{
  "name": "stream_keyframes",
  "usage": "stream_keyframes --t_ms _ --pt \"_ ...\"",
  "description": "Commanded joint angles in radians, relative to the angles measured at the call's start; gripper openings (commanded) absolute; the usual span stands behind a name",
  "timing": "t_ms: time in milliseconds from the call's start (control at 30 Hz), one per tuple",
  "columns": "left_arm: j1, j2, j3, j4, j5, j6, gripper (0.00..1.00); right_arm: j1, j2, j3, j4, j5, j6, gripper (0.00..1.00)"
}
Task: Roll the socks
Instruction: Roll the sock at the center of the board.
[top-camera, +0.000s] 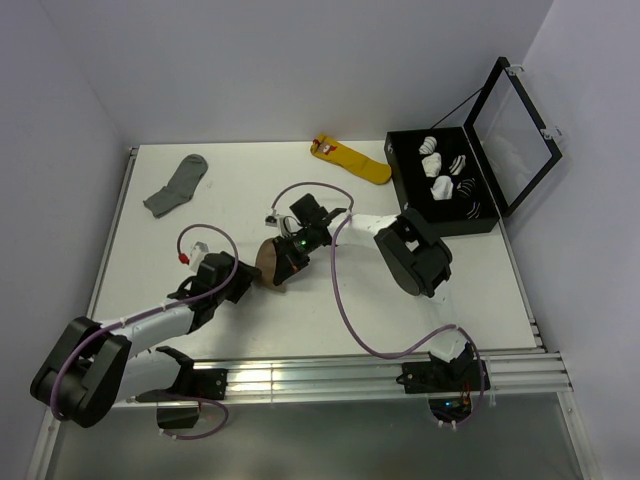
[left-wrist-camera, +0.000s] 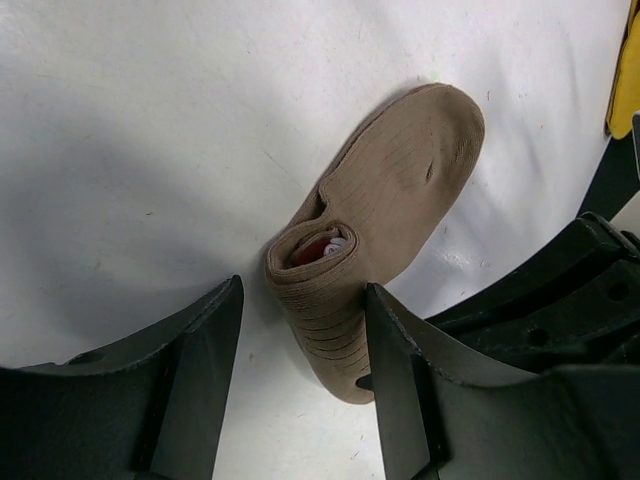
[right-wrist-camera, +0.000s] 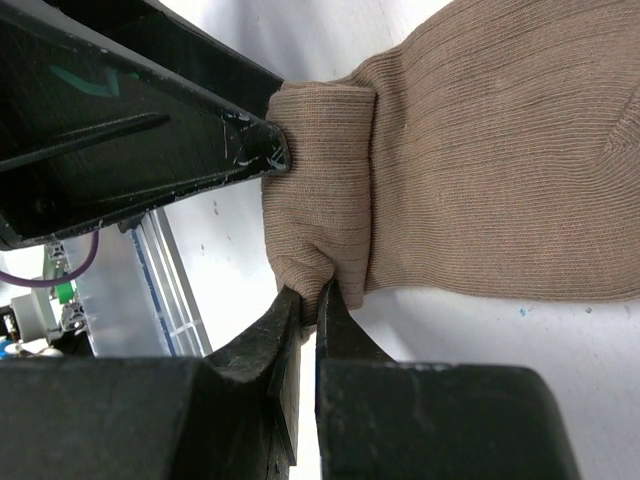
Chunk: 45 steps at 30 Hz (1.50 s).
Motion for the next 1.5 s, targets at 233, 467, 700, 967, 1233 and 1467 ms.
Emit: stream_keyframes --t_ms 233,467,700,967,1233,1467 --pt "-0.005 0.037 -0.032 0.041 -0.071 -0.077 0.53 -0.007 0.036 0.035 -0.050 -0.005 -0.003 0.00" --pt "-0.005 0.109 -0.017 0.060 -0.050 -0.085 0.33 -0.005 0.010 -0.002 -0.005 0.004 0.014 0.00" --pt "-0.005 0.137 0.041 -0.006 -0.030 -0.016 0.01 -0.005 -0.096 -0.076 0.063 0.120 0.020 0.26" --pt "-0.005 0.201 0.228 -0.257 -0.030 0.167 0.00 0.027 -0.317 -0.275 0.262 0.388 0.002 0.59" --pt "0.001 0.318 0.382 -0.420 0.042 0.277 0.00 0.200 -0.500 -0.468 0.497 0.809 -0.174 0.75" --pt "0.023 0.396 0.446 -0.469 0.128 0.365 0.00 0.370 -0.432 -0.476 0.612 1.097 -0.288 0.77"
